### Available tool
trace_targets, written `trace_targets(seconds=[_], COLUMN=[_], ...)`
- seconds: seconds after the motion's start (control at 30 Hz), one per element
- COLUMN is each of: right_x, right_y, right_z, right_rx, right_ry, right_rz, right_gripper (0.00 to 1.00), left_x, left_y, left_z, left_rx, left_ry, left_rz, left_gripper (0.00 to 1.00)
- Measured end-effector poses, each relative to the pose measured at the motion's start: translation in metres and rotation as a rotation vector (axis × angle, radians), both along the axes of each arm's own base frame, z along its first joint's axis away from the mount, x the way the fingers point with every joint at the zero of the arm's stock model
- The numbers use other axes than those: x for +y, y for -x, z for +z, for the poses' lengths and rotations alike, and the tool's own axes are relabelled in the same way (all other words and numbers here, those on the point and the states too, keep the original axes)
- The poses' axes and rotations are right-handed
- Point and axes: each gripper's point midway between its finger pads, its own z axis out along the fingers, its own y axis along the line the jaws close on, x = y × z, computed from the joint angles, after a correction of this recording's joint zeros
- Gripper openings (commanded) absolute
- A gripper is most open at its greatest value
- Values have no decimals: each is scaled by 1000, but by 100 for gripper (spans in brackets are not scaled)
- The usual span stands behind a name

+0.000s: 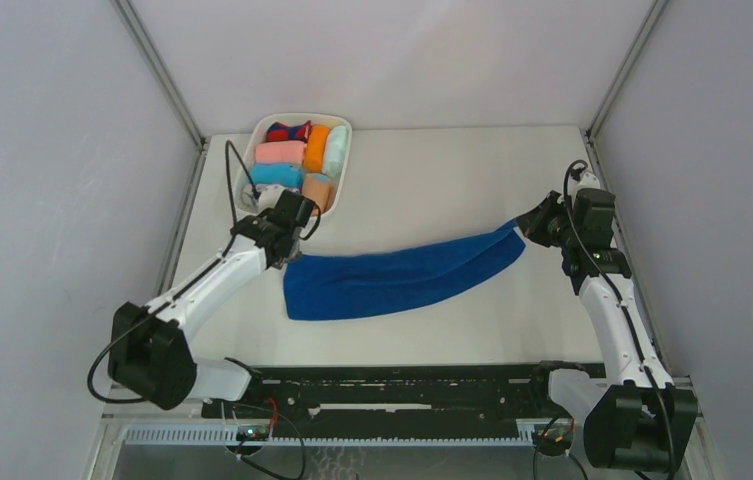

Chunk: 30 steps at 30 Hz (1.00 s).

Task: Roll the towels
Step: Flatten out the towel at the center of the board.

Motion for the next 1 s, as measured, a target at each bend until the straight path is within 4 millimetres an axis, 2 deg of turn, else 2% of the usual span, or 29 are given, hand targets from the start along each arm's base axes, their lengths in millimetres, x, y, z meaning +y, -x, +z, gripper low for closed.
trace_targets(seconds=[0.13, 0.2, 0.33, 0.47, 0.57, 0.7, 1.0], right_x=[0, 0, 0, 0, 0, 0, 0], right_y=[0, 0, 0, 0, 0, 0, 0], right_z=[0, 0, 0, 0, 0, 0, -1], right_rx=[0, 0, 1, 1, 1, 0, 3], right_ry=[0, 0, 0, 1, 1, 4, 4], right_rz=[0, 0, 0, 0, 0, 2, 2], right_gripper=[0, 0, 0, 0, 0, 0, 0], left_x=[11, 13, 18, 5, -6, -11, -11], left_y=[18, 21, 13, -1, -7, -5, -24], left_z=[-2, -8, -18, -33, -60, -93, -102], left_rx=[-33, -26, -10, 9, 78, 181, 155], left_ry=[16, 41, 113, 180, 201, 222, 328], left_rz=[33, 47, 78, 54, 37, 31, 54], left_gripper=[48, 48, 49, 49, 51, 50, 39])
